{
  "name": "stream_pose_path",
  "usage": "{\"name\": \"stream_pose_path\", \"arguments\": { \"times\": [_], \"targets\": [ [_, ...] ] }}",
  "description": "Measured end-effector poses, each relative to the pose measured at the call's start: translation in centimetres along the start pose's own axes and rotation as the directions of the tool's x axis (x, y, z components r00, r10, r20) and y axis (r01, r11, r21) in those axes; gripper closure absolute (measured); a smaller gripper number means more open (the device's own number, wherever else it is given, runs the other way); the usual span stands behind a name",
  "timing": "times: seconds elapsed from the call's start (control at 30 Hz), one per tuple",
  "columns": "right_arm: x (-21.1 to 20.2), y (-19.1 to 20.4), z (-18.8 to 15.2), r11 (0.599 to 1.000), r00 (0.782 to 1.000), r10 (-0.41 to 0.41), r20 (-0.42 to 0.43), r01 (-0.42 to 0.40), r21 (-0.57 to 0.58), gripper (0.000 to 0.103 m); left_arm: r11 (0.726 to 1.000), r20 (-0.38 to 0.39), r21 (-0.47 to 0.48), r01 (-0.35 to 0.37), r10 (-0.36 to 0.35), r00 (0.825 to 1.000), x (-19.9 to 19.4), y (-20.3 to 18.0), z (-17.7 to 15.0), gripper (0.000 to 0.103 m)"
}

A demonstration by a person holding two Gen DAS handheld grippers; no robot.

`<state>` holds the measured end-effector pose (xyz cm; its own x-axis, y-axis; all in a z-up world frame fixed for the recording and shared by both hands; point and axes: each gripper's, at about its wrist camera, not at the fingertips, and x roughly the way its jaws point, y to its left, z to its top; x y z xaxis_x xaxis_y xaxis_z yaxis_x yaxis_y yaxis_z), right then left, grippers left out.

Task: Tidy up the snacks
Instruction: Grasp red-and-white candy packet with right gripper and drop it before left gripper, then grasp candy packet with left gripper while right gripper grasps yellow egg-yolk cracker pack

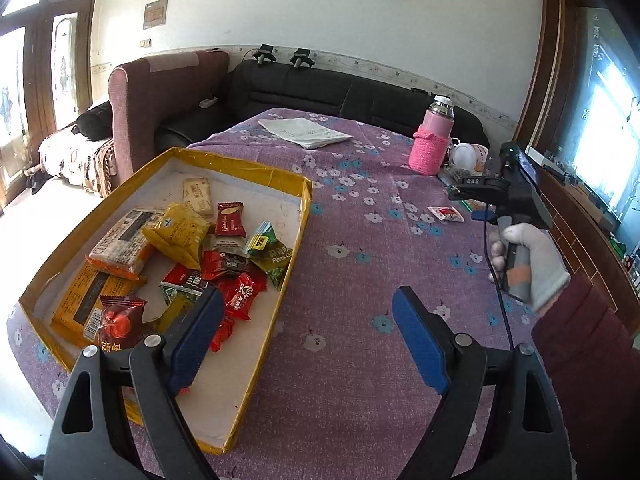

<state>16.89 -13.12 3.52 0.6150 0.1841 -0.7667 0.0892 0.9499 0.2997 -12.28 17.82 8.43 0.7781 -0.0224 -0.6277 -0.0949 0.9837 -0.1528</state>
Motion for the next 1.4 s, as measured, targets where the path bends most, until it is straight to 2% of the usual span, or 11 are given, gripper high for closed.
{"name": "stream_pose_path", "arguments": {
  "times": [0.13,0.23,0.3,0.43,0.57,0.63,0.7,0.77,0.83,0.97,1.4],
  "targets": [
    [3.7,2.5,0.2,0.992,0.992,-0.115,-0.055,0.112,-0.057,0.048,1.000,-0.024,-0.008,-0.002,0.002,1.000,0.9,0.4,-0.1,0.016],
    [3.4,5.1,-1.5,0.957,0.976,-0.216,-0.034,0.205,-0.205,0.068,1.000,-0.024,-0.022,0.003,-0.003,1.000,1.0,0.8,0.0,0.016],
    [2.4,5.9,-2.9,0.951,0.979,-0.197,-0.058,0.176,-0.255,0.094,0.999,-0.030,-0.032,0.017,-0.018,0.999,1.1,0.8,0.0,0.016],
    [-0.7,5.7,-6.5,0.963,0.981,-0.111,-0.157,0.067,-0.262,0.093,0.998,-0.036,-0.037,0.050,-0.051,0.998,0.6,0.6,-0.2,0.017],
    [-4.5,4.8,-10.6,0.952,0.934,0.130,-0.334,-0.212,-0.219,0.089,0.996,-0.037,-0.026,0.081,-0.082,0.996,0.0,0.1,-0.2,0.017],
    [-7.2,2.1,-9.9,0.950,0.931,0.224,-0.287,-0.274,-0.148,0.089,0.991,-0.064,-0.028,0.134,-0.135,0.989,0.1,-0.4,-0.4,0.017],
    [-10.0,-1.5,-8.0,0.975,0.982,0.154,-0.109,-0.169,-0.143,0.058,0.983,-0.101,-0.041,0.177,-0.181,0.978,0.7,-0.8,-0.7,0.017],
    [-11.8,-5.5,-5.9,0.995,0.998,0.010,0.059,-0.004,-0.098,0.029,0.976,-0.137,-0.048,0.211,-0.215,0.967,1.3,-1.3,-1.0,0.017],
    [-12.2,-9.3,-4.1,0.994,0.985,-0.108,0.132,0.111,-0.023,0.027,0.976,-0.156,-0.035,0.213,-0.216,0.964,1.7,-2.0,-1.2,0.017],
    [-10.0,-13.4,-2.5,0.987,0.983,-0.157,0.090,0.154,0.041,0.027,0.977,-0.191,-0.005,0.213,-0.210,0.959,2.6,-3.5,-1.3,0.017],
    [-3.9,-11.2,-3.6,0.962,0.971,-0.240,0.019,0.240,-0.127,0.022,0.927,-0.332,0.267,0.265,-0.169,0.928,9.4,-10.9,-1.8,0.017]
  ]
}}
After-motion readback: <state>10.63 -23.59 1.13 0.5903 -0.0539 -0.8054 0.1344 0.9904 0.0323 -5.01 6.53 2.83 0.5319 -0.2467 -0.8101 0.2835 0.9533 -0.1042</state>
